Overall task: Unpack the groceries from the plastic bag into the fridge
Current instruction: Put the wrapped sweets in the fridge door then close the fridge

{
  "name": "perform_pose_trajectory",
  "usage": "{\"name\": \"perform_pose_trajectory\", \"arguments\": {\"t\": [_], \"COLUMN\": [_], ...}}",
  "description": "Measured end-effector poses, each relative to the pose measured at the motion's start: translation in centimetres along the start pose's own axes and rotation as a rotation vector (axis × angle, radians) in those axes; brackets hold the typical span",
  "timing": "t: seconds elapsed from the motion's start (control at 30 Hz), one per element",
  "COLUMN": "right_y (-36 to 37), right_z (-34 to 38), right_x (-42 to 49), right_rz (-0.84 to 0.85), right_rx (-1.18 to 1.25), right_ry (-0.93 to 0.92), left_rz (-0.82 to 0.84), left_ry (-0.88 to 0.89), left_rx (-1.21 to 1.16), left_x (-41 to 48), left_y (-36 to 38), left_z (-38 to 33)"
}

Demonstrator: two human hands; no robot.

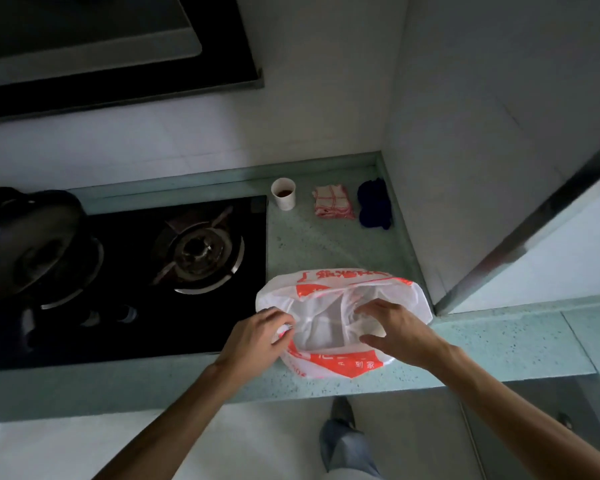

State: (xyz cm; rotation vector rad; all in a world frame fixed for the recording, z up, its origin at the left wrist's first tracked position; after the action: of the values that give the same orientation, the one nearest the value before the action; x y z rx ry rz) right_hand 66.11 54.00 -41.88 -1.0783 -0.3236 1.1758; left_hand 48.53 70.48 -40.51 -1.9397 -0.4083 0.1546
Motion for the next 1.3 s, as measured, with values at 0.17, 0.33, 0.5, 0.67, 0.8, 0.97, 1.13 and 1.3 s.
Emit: {"name": "perform_pose_trajectory", "arguments": {"t": [0.17,0.33,0.5,0.67,0.8,0.97,1.13,1.3], "right_y": [0.5,2.6,3.8,5.7,8.3,12.5,17.5,22.0], "right_z": [4.8,10.1,16.2,21.8,25.5,30.3,35.9,43.6], "right_x": [-3.4,-8.5,-13.5,-17.6,-20.6,-25.4,-30.6,-34.9], "right_rz": [-0.058,-0.038,-0.048,-0.032,0.027,0.094,0.198,0.249], "right_rx": [-0.011,-0.027,-0.068,-0.111,-0.150,-0.177,-0.240,-0.242], "right_ry": [0.027,0.025,-0.070,-0.171,-0.233,-0.329,-0.468,-0.609], "left_rz": [-0.002,0.097,0.058,-0.001,-0.052,-0.133,-0.142,-0.202], "left_ry": [-0.151,-0.304,-0.425,-0.530,-0.663,-0.878,-1.047,-1.193], "left_rx": [0.046,0.108,0.130,0.166,0.176,0.180,0.168,0.155], "left_x": [-5.3,-12.5,-19.5,-26.9,-33.7,-44.4,-55.7,-66.3], "left_y": [-2.4,-4.8,-7.7,-10.1,-11.3,-11.7,-12.3,-14.6], "left_z": [-0.5,-1.0,-1.6,-2.8,-3.9,-5.8,-8.0,-8.3]}}
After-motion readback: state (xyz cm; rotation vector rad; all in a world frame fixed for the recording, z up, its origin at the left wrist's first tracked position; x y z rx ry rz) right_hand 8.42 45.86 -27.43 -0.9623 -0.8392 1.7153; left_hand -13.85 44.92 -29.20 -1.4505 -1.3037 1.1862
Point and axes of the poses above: each hand's wrist, its own x-axis towards the middle knuckle, its own y-axis out of the palm, z = x × y, the point moved 6 cm from there along x, towards the middle knuckle, and after that the axes turned 3 degrees about y, right-handed, at the moved point
